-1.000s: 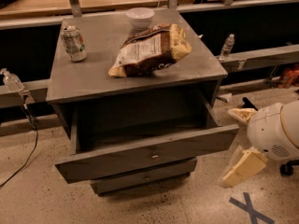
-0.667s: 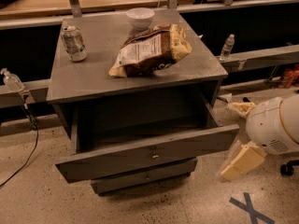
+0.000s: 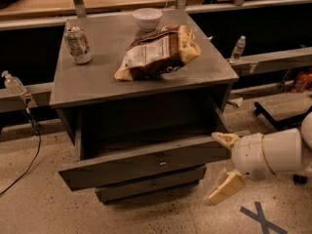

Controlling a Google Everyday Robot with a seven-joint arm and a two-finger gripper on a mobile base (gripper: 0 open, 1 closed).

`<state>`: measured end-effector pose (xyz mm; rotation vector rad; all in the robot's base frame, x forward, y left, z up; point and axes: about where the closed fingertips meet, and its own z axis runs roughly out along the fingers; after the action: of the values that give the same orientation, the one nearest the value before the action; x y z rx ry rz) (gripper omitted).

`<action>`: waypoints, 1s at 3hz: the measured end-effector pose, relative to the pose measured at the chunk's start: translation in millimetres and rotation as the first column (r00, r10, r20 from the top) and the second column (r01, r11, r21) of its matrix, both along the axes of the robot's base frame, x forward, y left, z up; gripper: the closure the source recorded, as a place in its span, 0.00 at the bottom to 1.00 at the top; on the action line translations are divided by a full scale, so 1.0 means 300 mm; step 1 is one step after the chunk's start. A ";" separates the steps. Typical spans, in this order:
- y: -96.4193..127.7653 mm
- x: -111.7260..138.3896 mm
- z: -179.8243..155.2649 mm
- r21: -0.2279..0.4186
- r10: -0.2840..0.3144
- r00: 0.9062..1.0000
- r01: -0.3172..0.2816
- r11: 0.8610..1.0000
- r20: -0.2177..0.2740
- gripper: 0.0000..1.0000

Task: Close top drawer

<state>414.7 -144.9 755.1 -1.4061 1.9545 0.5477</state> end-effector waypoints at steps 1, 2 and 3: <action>0.093 -0.002 -0.194 0.165 0.055 0.997 -0.061 0.984 0.046 0.24; 0.137 -0.004 -0.315 0.187 0.059 0.995 -0.073 0.980 0.076 0.47; 0.198 0.012 -0.431 0.152 0.049 0.993 -0.065 0.986 0.105 0.70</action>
Offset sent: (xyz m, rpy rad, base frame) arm -0.0007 0.0534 -0.1394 0.2182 -0.1096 0.0646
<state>418.4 -85.5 625.9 -1.3679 1.7573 0.6286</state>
